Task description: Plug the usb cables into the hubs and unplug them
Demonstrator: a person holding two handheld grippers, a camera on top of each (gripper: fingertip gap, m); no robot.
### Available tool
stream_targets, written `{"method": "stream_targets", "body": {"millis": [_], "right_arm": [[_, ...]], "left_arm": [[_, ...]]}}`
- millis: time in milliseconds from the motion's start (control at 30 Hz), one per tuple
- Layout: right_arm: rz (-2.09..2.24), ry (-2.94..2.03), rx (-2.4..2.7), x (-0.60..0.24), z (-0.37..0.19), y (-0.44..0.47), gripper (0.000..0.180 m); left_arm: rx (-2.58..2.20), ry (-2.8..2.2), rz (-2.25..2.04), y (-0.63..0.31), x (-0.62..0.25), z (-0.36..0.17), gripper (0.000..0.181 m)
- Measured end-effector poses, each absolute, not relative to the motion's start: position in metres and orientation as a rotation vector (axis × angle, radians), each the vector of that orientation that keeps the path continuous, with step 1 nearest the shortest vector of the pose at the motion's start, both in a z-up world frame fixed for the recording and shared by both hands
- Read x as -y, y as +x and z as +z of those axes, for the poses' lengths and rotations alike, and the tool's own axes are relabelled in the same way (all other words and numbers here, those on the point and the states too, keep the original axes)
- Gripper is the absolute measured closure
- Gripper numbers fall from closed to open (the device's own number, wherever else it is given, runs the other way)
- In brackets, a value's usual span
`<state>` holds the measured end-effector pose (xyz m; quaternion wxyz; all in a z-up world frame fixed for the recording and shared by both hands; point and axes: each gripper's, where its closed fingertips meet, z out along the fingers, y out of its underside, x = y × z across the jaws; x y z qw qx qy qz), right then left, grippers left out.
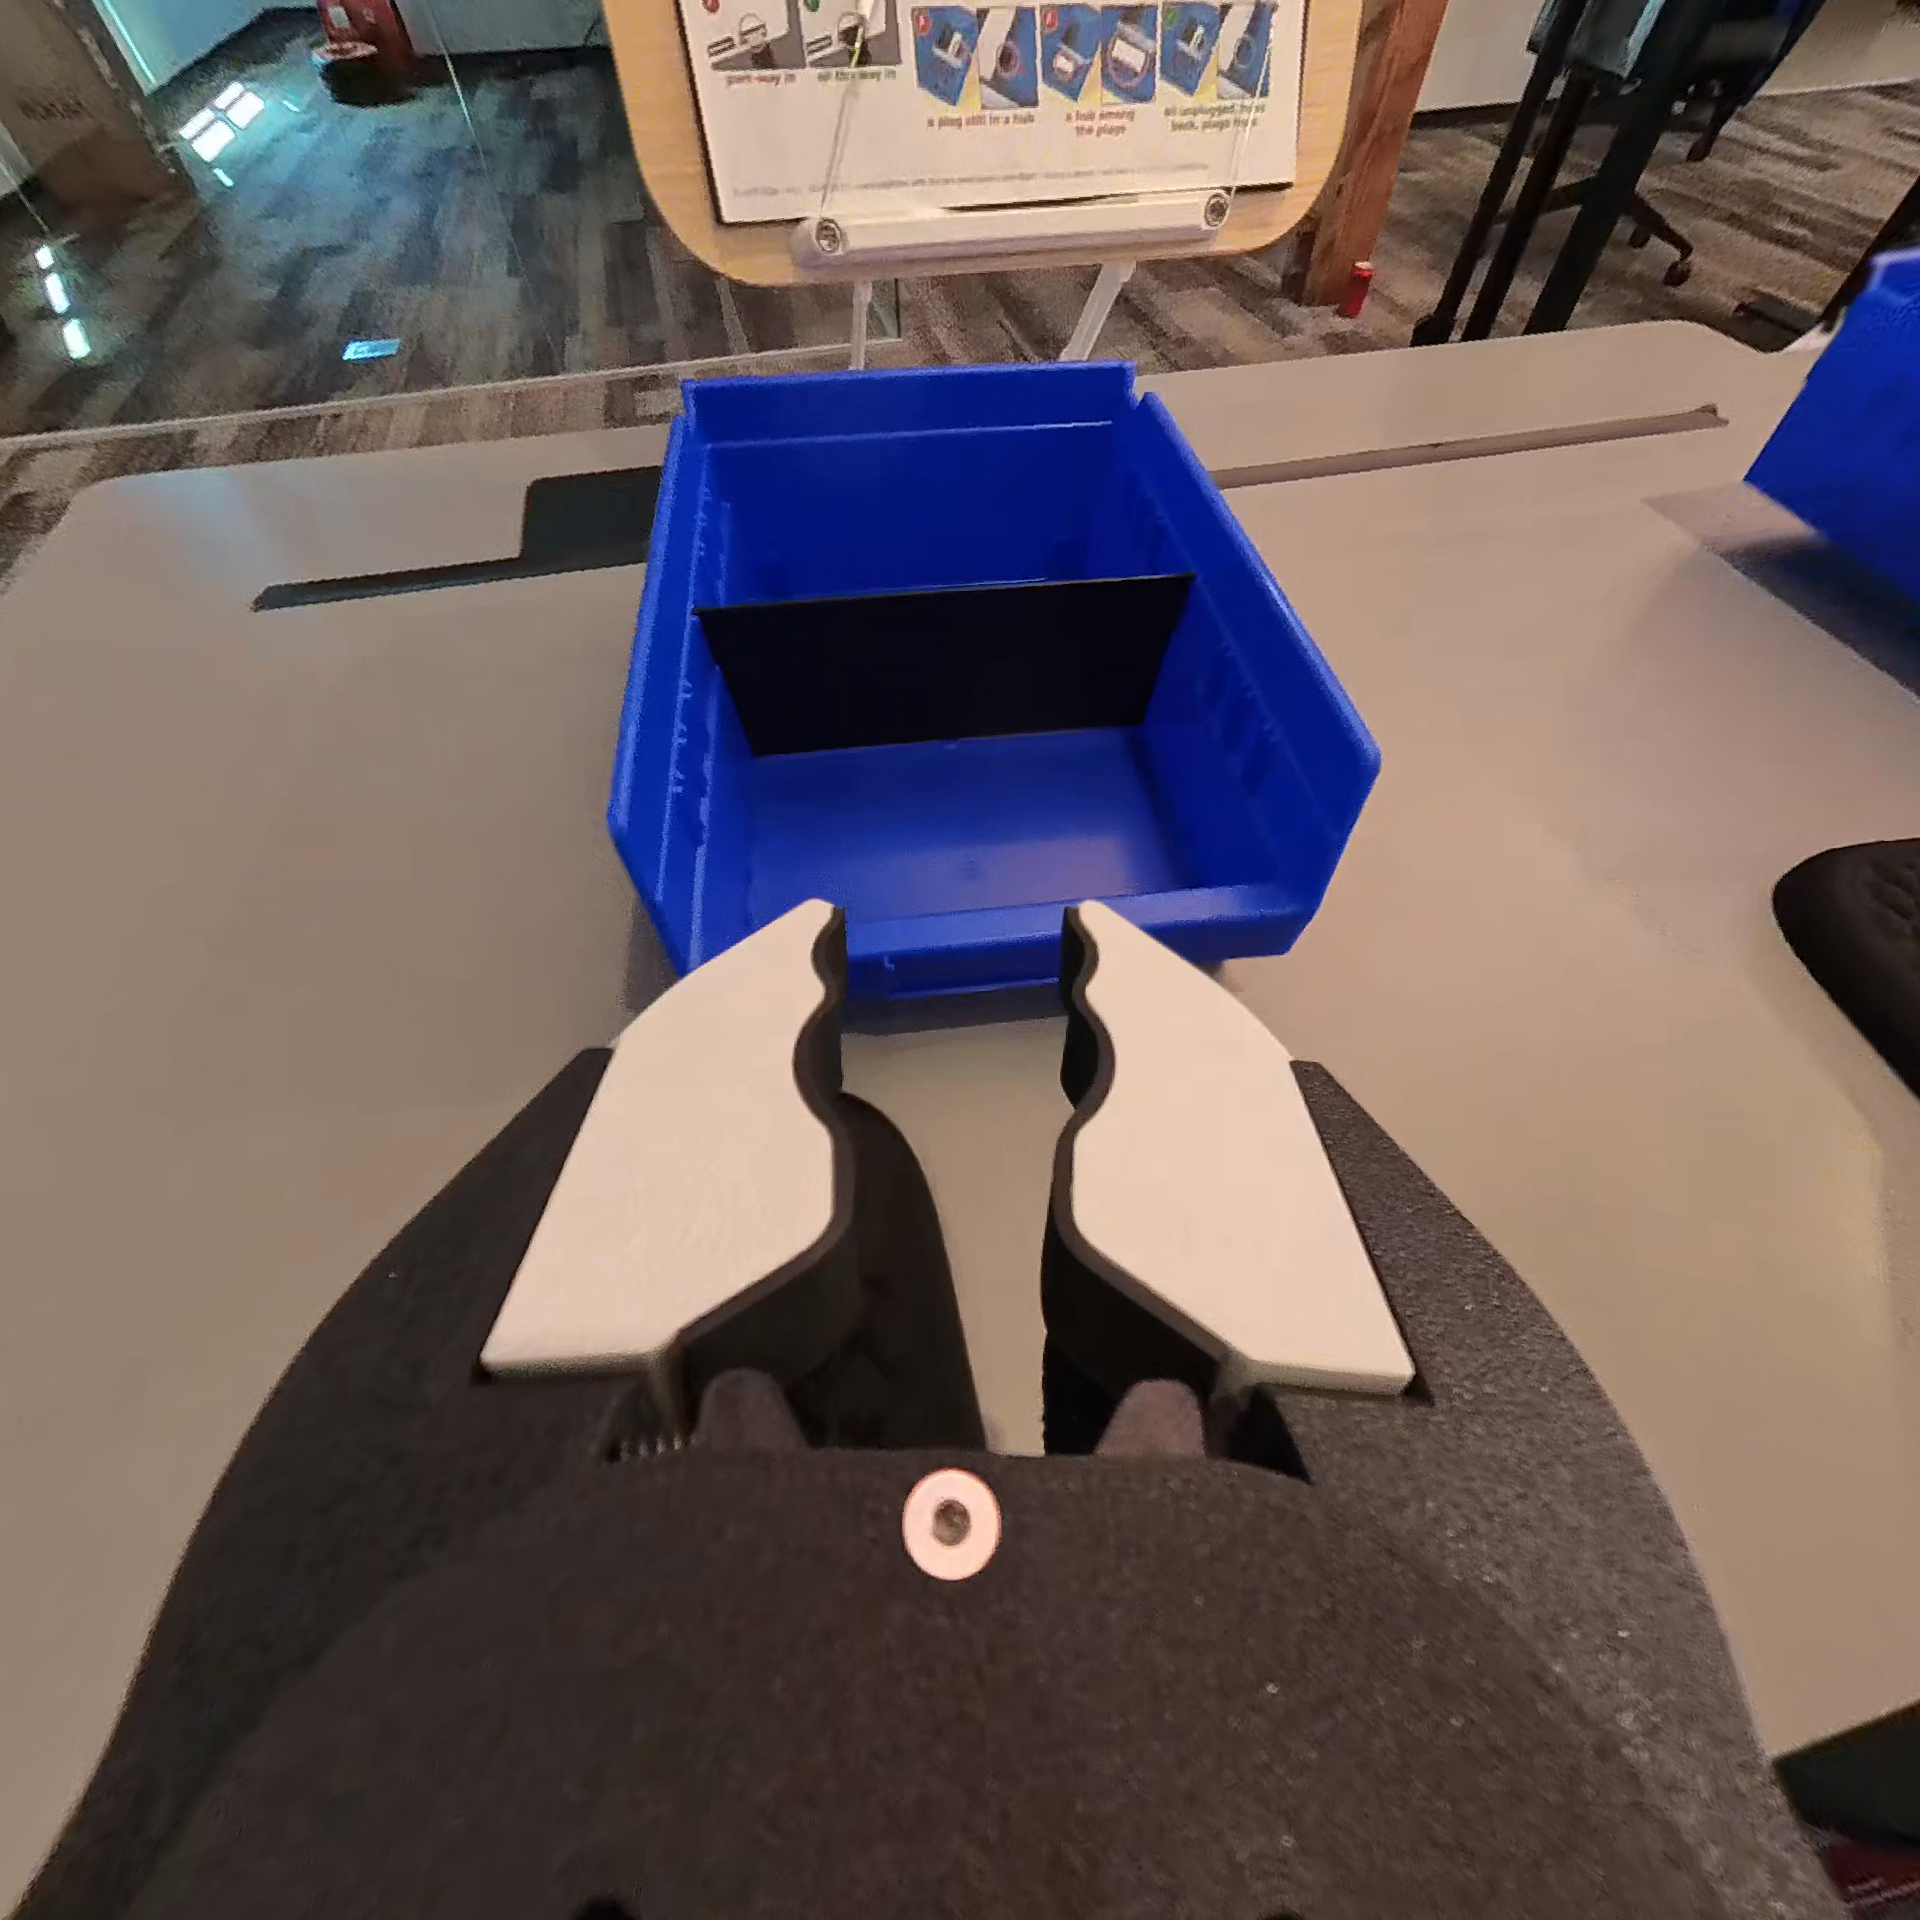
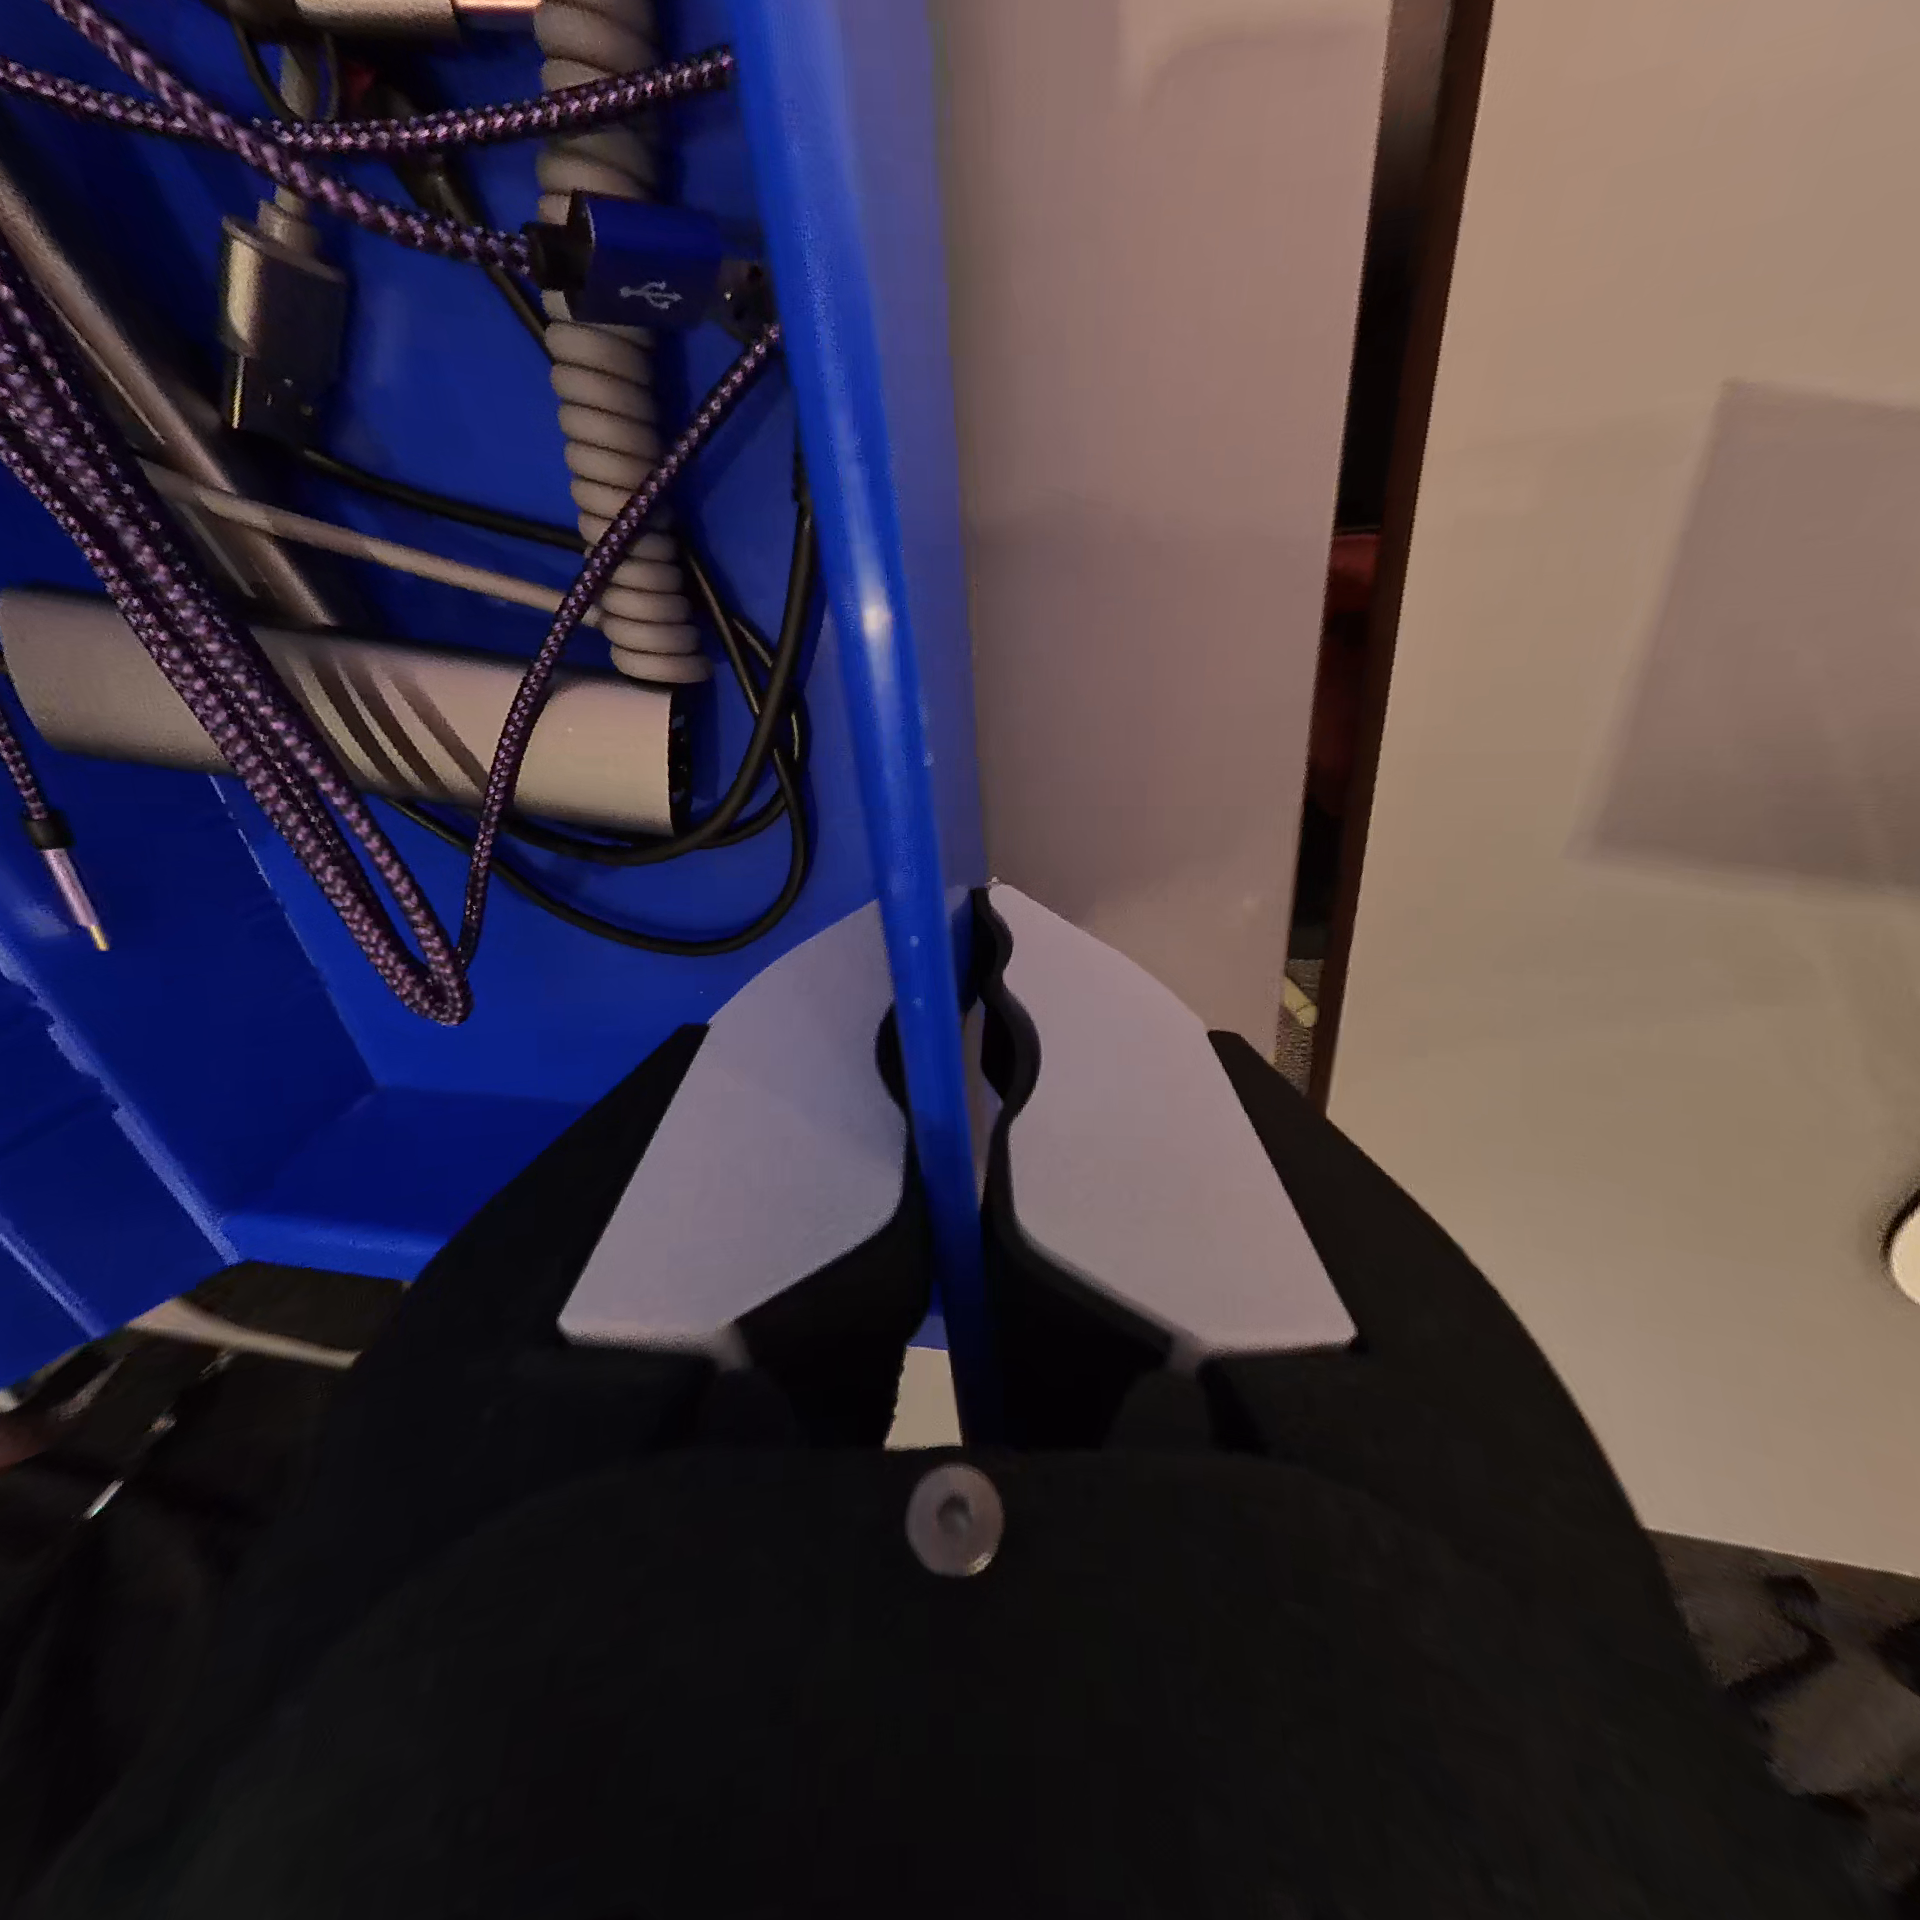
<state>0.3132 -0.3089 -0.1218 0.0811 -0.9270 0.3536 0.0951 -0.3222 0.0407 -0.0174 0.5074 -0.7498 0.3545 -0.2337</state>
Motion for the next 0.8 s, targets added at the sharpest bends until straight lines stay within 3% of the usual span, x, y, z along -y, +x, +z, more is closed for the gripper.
{"method": "stream_targets", "body": {"millis": [367,600,800], "right_arm": [[0.188,-2.844,-0.86,0.244,0.005,0.226,0.175],[0.274,-2.908,-0.463,0.103,0.07,0.084,0.175],[0.404,-2.879,-0.097,-0.041,0.094,-0.065,0.175]], "left_arm": [[-0.737,-1.783,-0.54,-0.383,-0.06,-0.003,0.143],[-0.607,-1.775,-0.571,-0.437,-0.07,0.008,0.143],[-0.542,-1.813,-0.513,-0.485,-0.08,0.003,0.143]]}}
